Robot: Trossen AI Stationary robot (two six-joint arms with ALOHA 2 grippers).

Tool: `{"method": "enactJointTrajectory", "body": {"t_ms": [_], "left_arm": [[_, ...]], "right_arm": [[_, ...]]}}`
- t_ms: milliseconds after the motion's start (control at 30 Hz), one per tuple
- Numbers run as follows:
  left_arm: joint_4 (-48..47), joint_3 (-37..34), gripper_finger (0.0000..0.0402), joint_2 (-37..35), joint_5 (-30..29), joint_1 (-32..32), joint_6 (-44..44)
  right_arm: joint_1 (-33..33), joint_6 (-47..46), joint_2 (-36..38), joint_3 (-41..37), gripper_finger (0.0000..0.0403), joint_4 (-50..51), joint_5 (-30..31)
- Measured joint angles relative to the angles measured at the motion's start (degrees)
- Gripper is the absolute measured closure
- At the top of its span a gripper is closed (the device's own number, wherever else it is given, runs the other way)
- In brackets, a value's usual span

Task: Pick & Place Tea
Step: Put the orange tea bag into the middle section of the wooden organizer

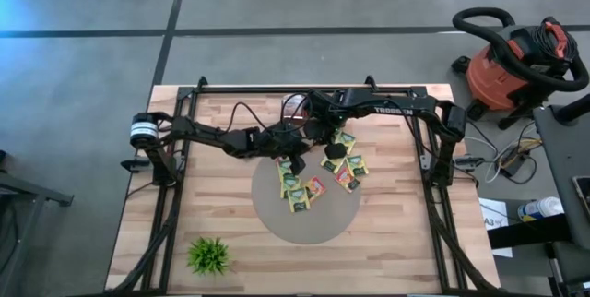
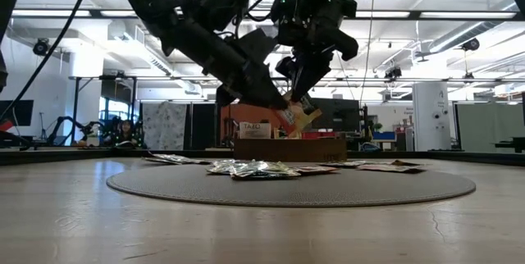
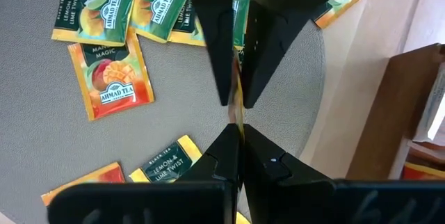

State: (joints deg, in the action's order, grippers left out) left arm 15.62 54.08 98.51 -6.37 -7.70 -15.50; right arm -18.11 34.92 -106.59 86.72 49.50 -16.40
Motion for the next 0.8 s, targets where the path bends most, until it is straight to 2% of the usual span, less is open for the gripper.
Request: {"method": "enactJointTrajectory", "body": {"t_ms": [100,300,400,667,800], "left_arm": [[-0.01,0.0,0.0393,0.0,0.02,-0.02,0.06],[-0.61,0.01,0.04,-0.01,-0.36,-0.07,0.14],[-1.53,-0.05,0.04,-0.01,-0.58,-0.07,0.17],[-1.67,-1.29,0.0401,-0.01,-2.06,-0.04,-0.9],[-0.16,-1.38,0.0401,-0.2,-2.73,0.6,-1.9]], "right_arm": [[0.0,-0.02,0.0,0.0,0.0394,-0.02,0.02],[-0.04,-6.78,0.02,0.0,0.0392,-0.67,1.62],[-0.38,-9.67,0.23,0.0,0.0379,-0.5,2.67],[-0.71,-9.88,3.77,0.0,0.0285,-0.22,3.26],[-1.23,-7.87,5.57,-0.13,0.0234,0.07,6.14]]}}
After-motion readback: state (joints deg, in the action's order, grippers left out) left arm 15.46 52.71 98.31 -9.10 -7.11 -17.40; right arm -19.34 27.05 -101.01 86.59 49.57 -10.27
